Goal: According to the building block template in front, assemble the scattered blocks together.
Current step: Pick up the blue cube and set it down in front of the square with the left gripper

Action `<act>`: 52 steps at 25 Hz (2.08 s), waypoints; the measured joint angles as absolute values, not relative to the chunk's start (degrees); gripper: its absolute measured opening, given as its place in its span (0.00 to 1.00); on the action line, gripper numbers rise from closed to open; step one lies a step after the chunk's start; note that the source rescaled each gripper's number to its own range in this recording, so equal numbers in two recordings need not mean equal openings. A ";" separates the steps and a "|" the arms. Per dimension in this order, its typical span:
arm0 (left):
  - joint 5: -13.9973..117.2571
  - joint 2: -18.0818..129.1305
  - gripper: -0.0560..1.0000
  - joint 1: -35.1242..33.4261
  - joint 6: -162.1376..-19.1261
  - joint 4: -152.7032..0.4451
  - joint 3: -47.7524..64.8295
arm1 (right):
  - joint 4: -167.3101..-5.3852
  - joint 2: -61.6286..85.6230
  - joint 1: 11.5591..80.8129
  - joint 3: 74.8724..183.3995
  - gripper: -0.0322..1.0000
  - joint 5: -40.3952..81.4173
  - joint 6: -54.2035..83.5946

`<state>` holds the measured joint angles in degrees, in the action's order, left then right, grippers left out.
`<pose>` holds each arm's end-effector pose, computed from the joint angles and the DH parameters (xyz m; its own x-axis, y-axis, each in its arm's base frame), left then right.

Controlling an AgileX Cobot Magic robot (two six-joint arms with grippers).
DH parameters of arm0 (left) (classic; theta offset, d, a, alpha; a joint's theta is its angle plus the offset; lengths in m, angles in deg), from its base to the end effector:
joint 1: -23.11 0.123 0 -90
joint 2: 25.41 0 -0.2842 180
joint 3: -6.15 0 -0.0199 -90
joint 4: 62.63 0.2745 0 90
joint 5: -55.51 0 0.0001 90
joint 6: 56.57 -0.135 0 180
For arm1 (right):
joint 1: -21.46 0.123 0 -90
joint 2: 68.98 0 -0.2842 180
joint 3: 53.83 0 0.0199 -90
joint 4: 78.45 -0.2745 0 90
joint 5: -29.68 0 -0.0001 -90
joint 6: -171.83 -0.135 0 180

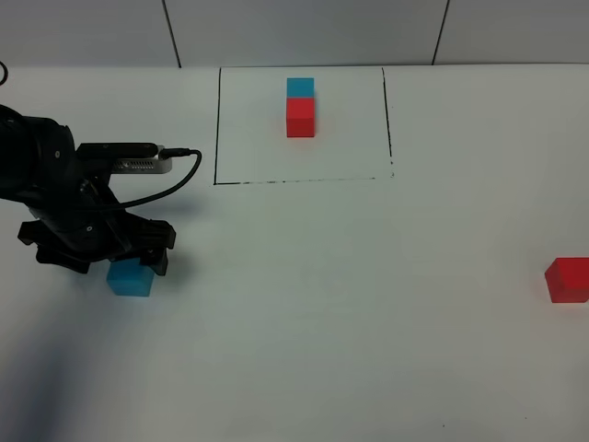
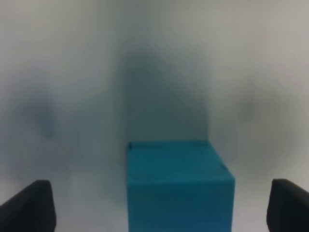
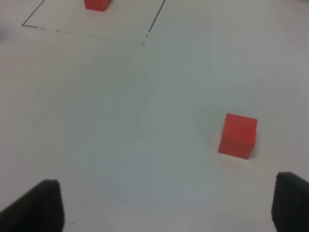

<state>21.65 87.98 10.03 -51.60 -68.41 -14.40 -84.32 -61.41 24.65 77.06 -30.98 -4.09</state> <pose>0.3421 -0.0873 0.0760 -0.9781 0.0532 -0.2012 0.0726 0.9933 -0.0903 0.0555 0.0152 0.2663 -0.4537 -0.0461 -0.8900 -0.1441 0.9893 0.0222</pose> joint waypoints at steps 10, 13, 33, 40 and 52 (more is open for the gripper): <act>21.21 91.01 0.90 10.03 -51.60 -68.41 -14.35 | -84.32 -61.41 24.65 77.06 0.75 -30.98 -4.14; 21.26 91.22 0.82 10.03 -51.60 -68.41 -14.35 | -84.32 -61.41 24.65 77.06 0.75 -30.98 -4.14; 11.17 94.25 0.06 2.05 -74.46 -67.96 2.44 | -84.32 -61.41 24.65 77.06 0.75 -30.98 -4.14; 0.24 102.20 0.06 -6.59 -86.16 -67.50 19.64 | -84.32 -61.41 24.65 77.06 0.75 -30.98 -4.14; -2.97 112.69 0.06 -13.26 -92.15 -63.77 34.52 | -84.32 -61.41 24.65 77.06 0.75 -30.98 -4.14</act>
<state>-2.97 112.69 -13.26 -92.15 -63.77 34.52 -84.32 -61.41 24.65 77.06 -30.98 -4.14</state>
